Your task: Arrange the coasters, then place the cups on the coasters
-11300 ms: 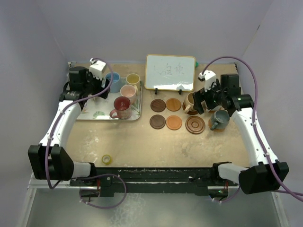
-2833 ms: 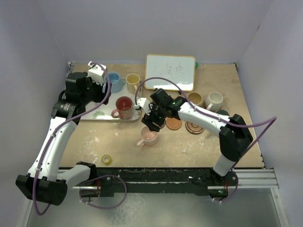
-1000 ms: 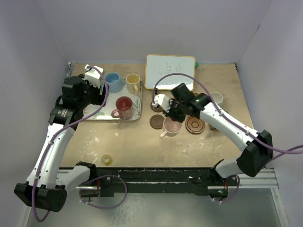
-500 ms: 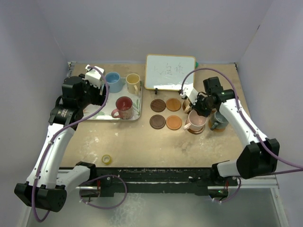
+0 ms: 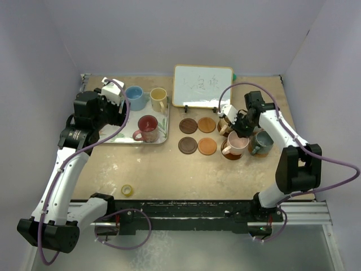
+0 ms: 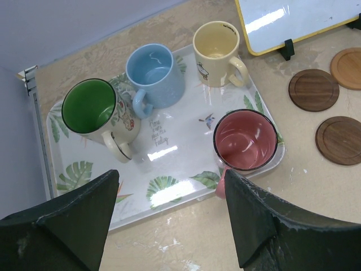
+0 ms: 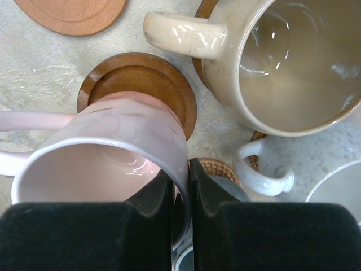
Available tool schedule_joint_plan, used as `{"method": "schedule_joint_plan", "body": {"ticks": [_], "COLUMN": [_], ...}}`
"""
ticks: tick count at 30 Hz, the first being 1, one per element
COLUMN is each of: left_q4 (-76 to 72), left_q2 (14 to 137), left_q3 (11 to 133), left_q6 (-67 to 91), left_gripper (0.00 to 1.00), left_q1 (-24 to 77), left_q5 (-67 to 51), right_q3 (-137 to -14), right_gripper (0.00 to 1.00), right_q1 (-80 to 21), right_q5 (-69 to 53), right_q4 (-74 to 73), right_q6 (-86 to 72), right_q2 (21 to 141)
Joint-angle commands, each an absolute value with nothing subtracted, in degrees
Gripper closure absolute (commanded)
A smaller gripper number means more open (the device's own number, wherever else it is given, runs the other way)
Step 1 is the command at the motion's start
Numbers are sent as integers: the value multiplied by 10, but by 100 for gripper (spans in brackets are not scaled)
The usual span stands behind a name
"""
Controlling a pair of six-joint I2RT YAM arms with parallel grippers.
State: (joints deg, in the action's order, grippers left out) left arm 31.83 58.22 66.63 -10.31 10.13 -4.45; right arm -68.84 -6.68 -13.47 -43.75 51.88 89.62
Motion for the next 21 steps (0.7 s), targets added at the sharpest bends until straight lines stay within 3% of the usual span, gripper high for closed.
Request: {"method": "schedule_joint_plan", "body": {"ticks": [1, 21], "left_q4": [298, 300], "left_q2": [579, 578], "left_q3": [666, 666], "left_q6": [-115, -116], "left_gripper": [27, 27], "left_q1": [97, 97], "left_q5": [-48, -50], "right_q3": [-694, -690], "right_gripper": [100, 100], "right_q1": [-66, -66], "right_q5": [-164, -188], "right_q4": [-411, -420], "right_q6": [529, 613], "right_q2": [896, 922]}}
